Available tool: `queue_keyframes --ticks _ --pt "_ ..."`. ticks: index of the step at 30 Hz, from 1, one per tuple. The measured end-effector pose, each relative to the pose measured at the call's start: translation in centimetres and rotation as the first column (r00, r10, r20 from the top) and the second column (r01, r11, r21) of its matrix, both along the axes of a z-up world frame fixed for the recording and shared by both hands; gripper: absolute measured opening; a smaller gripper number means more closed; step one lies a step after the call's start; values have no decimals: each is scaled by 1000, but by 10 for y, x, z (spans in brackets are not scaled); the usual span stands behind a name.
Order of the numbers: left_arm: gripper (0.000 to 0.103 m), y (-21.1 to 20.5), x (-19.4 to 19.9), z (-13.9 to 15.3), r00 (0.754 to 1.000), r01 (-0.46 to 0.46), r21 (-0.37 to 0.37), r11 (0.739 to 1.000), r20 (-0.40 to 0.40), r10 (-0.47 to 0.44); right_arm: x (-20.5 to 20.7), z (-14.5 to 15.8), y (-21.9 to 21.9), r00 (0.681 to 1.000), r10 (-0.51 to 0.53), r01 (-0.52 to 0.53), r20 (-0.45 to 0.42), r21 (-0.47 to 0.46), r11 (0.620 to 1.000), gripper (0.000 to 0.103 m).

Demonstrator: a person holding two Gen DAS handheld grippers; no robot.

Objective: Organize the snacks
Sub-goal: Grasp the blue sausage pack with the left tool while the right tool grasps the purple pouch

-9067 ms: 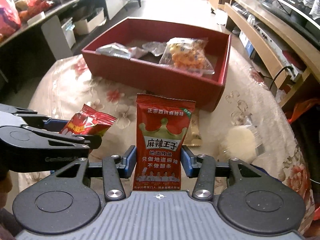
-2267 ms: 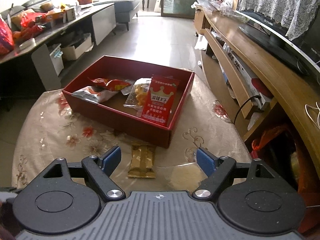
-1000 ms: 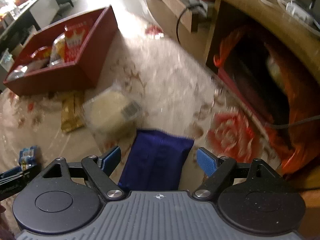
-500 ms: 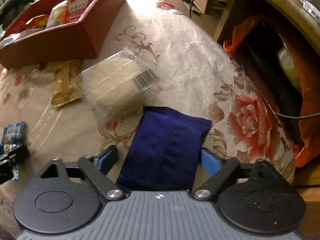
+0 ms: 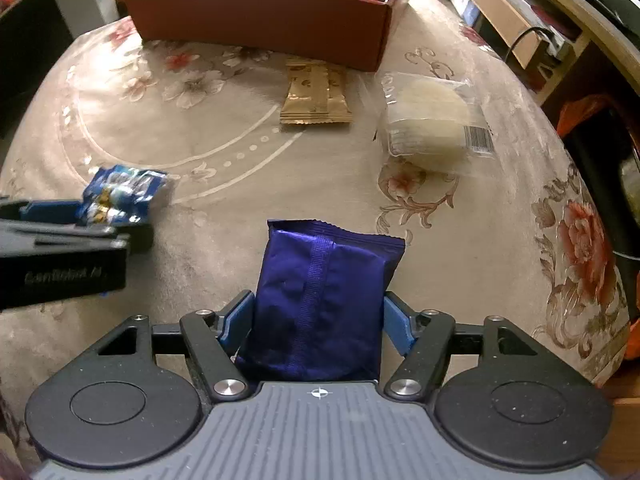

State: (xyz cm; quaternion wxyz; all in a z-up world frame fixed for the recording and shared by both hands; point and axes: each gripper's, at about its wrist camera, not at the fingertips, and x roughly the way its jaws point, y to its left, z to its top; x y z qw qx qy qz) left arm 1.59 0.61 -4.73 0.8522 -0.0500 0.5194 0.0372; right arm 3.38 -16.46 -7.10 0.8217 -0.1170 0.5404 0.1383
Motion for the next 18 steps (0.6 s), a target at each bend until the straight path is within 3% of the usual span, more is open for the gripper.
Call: queue_keyframes --ticks 3,10,15,18 --pt "72 4 2 -1 1000 -14 -5 1000 8 14 6 -1 -1 1000 -27 27 3 3 1000 83" --pt "87 0 3 -6 1000 14 49 999 12 -15 10 -8 -6 999 -50 50 -7 15 999 103" --pt "90 2 3 -7 1000 8 48 999 11 -8 8 -9 -7 998 -63 64 -6 27 998 103" --pt "82 3 1 -5 1000 12 41 999 12 -13 7 -8 -6 998 -59 59 2 17 998 101"
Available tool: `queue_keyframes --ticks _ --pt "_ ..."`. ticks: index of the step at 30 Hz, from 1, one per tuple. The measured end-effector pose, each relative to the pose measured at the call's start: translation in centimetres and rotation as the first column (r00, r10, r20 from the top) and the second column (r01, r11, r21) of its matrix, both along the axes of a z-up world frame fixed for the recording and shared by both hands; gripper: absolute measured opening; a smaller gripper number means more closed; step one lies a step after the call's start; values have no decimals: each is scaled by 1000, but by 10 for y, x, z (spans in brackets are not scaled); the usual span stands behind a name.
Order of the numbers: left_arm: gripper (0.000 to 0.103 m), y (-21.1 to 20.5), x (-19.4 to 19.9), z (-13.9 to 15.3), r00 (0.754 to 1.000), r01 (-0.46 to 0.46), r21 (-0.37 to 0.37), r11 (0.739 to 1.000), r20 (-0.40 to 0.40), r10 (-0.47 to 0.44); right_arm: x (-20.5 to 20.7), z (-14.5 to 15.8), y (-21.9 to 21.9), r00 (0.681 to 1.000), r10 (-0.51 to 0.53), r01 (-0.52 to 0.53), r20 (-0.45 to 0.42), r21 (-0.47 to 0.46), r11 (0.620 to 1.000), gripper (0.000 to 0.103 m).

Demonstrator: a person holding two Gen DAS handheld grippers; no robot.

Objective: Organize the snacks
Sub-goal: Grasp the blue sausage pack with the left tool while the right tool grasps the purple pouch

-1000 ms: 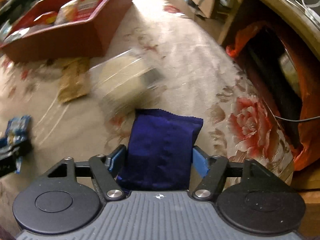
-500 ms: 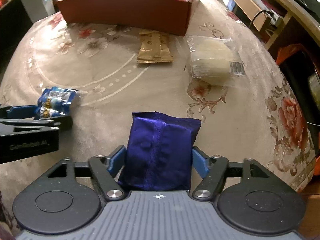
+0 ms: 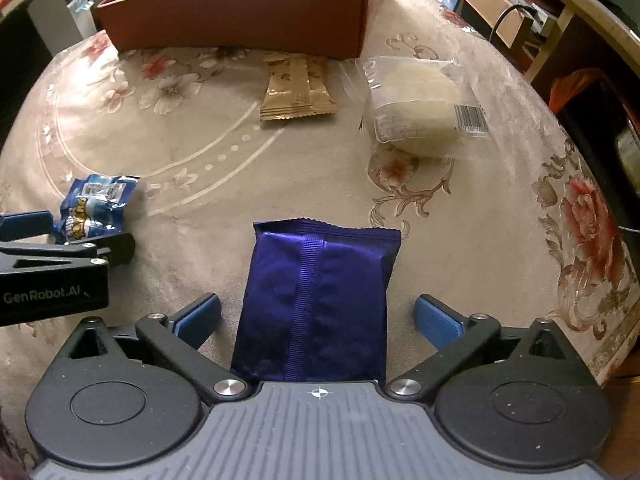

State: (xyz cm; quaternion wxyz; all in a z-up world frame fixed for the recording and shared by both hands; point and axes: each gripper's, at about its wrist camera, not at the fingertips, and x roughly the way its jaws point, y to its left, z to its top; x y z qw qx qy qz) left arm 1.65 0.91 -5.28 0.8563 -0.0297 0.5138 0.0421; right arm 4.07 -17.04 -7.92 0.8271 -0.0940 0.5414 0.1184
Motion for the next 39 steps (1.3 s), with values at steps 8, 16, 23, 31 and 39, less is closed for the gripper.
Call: queue_keyframes --ticks 8,16,23,31,39 --pt "69 1 -5 6 1000 -8 -33 999 -3 8 -9 11 4 999 25 -25 32 -4 1000 73" --pt "69 3 -9 15 1000 -20 -77 997 11 21 -15 19 10 997 45 -45 57 0 999 72" --pt "69 4 -9 27 999 -18 -89 996 48 22 -15 31 10 994 38 -40 98 18 999 72" --pt "69 10 -1 43 994 -28 -91 995 99 37 -6 48 10 990 25 -32 142 51 998 72" --pt "69 12 8 61 989 -30 -98 995 143 44 2 63 9 983 9 -24 181 83 996 72"
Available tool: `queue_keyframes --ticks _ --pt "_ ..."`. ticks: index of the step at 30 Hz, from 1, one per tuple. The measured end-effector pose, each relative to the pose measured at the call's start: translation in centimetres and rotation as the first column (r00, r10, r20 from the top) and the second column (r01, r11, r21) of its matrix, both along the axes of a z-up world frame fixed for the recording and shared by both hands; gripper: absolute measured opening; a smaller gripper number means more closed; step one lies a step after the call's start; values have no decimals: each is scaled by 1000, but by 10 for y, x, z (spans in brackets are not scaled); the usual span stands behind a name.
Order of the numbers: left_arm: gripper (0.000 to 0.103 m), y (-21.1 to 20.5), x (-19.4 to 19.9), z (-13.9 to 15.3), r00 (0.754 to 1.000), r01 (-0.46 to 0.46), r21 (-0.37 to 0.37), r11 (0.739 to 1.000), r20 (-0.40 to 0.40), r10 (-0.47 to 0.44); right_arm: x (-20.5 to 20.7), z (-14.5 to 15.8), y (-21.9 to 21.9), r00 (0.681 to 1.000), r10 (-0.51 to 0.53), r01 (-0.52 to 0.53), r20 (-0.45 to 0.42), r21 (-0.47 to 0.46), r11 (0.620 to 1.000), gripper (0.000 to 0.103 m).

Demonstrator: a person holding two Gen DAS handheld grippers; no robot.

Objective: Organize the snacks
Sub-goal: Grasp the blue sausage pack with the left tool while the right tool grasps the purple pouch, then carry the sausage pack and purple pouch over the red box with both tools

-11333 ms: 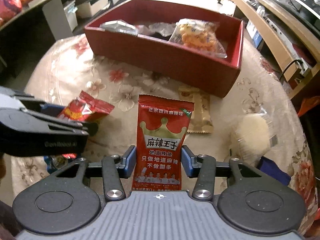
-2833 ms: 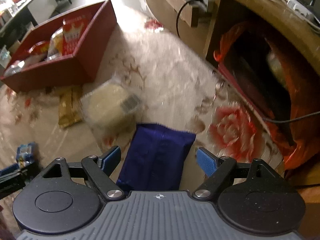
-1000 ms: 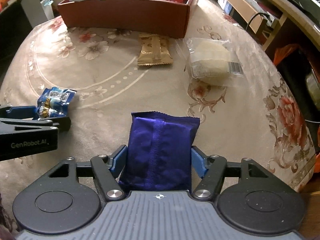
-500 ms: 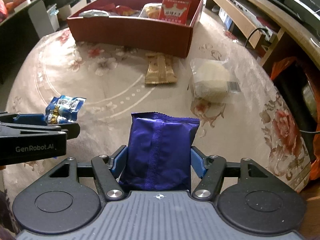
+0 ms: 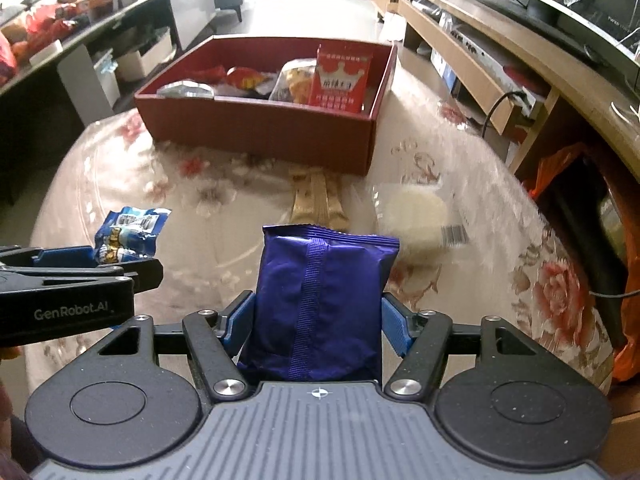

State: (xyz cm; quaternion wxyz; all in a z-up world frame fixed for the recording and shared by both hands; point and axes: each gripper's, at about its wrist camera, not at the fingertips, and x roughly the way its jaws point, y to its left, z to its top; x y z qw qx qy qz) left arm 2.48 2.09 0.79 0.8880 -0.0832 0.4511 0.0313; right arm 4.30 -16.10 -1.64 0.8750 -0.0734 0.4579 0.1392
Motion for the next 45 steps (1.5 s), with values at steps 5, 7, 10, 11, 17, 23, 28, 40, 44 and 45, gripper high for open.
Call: queue_keyframes --ticks 5,7,10,11,17,23,28,40,44,45 --pt "69 -1 9 14 999 7 1 1000 34 -7 10 14 -1 999 -13 12 36 27 1000 72" --pt "69 -1 15 21 999 9 10 1000 52 -10 15 20 -1 999 -18 16 51 40 999 72" --pt "69 2 24 28 998 6 7 1000 69 -6 24 27 0 997 -25 22 68 55 998 72" --pt "69 3 28 30 997 3 6 1000 73 -4 27 29 1 997 -28 23 73 61 998 72" --pt "69 5 48 41 995 -1 12 1000 102 0 45 42 4 994 -38 31 100 80 996 72" --pt "69 5 69 51 992 -7 22 1000 124 4 63 54 5 990 -51 38 130 97 995 72" --pt "69 4 89 57 990 -10 32 999 144 5 78 61 5 986 -63 47 152 103 994 72" --pt "68 8 136 54 989 -40 37 999 140 34 122 62 9 985 -74 58 154 107 993 72" --pt "68 10 148 50 990 -48 41 998 135 42 134 59 11 986 -74 59 147 108 992 72" --pt "68 11 151 49 990 -50 41 998 133 44 137 58 12 986 -73 58 146 107 993 72"
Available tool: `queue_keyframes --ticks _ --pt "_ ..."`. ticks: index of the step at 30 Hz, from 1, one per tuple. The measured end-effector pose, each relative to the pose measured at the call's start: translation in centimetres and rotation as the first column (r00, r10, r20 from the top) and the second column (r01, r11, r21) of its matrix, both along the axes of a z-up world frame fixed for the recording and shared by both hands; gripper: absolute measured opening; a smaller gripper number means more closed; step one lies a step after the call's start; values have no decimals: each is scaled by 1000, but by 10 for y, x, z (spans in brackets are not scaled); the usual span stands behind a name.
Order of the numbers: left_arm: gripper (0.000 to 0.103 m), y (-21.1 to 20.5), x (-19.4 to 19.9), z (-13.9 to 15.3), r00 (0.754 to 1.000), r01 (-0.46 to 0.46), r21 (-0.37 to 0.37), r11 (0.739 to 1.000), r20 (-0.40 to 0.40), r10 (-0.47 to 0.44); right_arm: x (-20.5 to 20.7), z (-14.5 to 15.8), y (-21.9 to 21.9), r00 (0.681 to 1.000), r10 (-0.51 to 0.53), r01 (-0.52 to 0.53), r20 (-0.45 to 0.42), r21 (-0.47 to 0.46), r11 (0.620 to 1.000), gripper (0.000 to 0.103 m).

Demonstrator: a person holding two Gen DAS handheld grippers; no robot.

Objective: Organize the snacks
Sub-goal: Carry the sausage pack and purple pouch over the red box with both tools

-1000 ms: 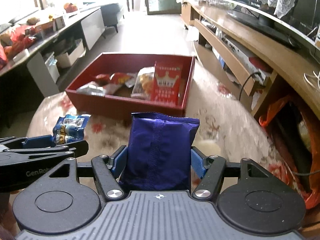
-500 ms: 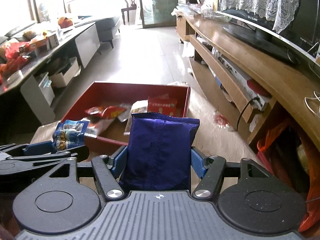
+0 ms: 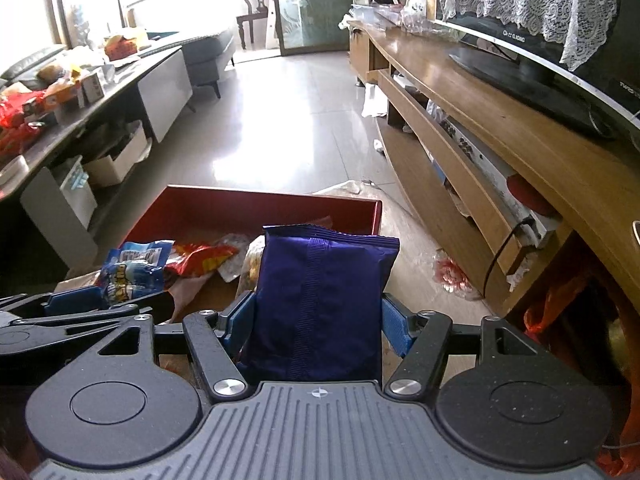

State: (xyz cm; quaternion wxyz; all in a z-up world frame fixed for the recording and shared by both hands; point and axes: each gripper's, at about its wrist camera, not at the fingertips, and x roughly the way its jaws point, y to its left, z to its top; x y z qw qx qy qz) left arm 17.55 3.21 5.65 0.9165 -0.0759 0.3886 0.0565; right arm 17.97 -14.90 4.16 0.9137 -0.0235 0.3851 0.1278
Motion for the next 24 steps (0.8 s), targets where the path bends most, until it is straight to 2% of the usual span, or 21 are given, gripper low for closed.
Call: queue_keyframes --ticks 8,24 --pt "68 4 24 -14 1000 -21 19 1000 -18 21 22 -11 10 1000 4 -4 -24 1 1000 72" --pt "68 19 56 -38 997 -68 3 998 -47 68 58 -36 24 997 6 -1 -76 64 998 73"
